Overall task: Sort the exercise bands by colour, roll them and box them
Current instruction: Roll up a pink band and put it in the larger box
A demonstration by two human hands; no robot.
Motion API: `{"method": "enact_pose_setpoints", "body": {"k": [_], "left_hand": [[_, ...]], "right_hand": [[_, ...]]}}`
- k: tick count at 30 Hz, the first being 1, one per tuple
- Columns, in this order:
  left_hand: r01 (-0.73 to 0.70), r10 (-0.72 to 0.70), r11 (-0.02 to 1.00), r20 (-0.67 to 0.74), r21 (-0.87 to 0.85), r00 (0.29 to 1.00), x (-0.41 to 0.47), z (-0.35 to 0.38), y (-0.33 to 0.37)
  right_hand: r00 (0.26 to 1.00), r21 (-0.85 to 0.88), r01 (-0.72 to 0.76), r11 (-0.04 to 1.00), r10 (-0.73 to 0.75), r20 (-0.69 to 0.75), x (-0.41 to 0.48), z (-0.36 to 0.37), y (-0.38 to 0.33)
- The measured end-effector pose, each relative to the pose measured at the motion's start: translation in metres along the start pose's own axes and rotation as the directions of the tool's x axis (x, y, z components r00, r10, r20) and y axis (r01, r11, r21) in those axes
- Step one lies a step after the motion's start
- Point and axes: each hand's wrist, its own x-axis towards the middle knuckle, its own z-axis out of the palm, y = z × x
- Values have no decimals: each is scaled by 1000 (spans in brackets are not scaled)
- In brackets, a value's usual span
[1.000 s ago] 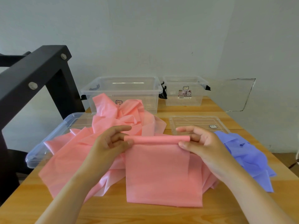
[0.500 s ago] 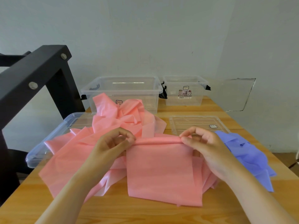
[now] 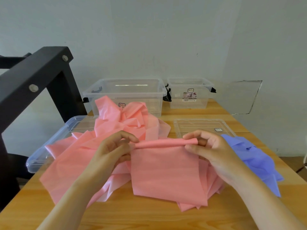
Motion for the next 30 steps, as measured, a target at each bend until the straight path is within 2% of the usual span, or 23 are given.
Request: {"method": "enact_pose_setpoints", "body": {"k": [4, 8, 15, 20, 25, 30], "left_hand": [[-34, 45, 989, -71, 145, 996, 1, 4, -3], [-50, 69, 980, -96, 194, 993, 3, 4, -4], [10, -8, 999, -28, 53, 1000, 1, 1, -3], [-6, 18, 992, -94, 123, 995, 4, 2, -6], [0, 14, 983, -75, 181, 997, 5, 2, -9], [87, -86, 994, -8, 59, 996, 3, 4, -7]], "right_hand": [[999, -67, -13, 998, 11, -32, 0, 1, 2], [999, -109, -16, 994, 11, -45, 0, 1, 2], [1000, -71, -9, 997, 10, 20, -1, 0, -1], [1000, -105, 5, 994, -6, -6, -1, 1, 0], [1000, -150, -9, 989, 6, -19, -1, 3, 1], [1000, -115, 15, 993, -16, -5, -3, 5, -2]]}}
